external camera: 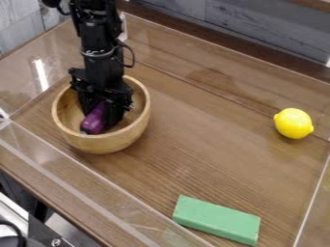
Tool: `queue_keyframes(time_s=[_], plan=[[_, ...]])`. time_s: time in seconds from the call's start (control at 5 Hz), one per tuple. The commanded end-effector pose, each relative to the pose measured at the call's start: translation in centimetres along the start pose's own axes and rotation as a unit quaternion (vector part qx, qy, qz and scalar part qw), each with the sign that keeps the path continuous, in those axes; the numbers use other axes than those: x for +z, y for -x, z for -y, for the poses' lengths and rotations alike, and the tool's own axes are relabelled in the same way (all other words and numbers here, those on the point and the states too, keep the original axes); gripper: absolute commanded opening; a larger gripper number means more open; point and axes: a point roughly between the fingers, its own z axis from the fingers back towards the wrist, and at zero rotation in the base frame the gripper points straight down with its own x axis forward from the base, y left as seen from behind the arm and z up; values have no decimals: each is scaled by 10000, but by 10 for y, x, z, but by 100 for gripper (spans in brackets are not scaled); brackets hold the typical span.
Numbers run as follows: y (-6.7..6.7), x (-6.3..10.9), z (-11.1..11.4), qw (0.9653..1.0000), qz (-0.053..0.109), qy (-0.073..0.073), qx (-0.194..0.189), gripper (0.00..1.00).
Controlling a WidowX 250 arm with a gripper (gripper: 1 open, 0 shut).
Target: Remove the purple eggplant from inside the brown bowl and put it on the table
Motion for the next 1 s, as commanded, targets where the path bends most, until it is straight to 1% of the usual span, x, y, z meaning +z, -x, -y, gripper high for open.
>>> queue_keyframes(time_s=[0.0,0.2,0.4,0.6,0.8], plan=[[-3,14,-6,9997,199,11,108,100],[-3,14,-6,9997,203,26,142,0],[-2,22,-4,9996,218,71,187,0],[-2,34,-2,9993,264,120,241,0],[-3,54,2,9987,378,152,311,0]])
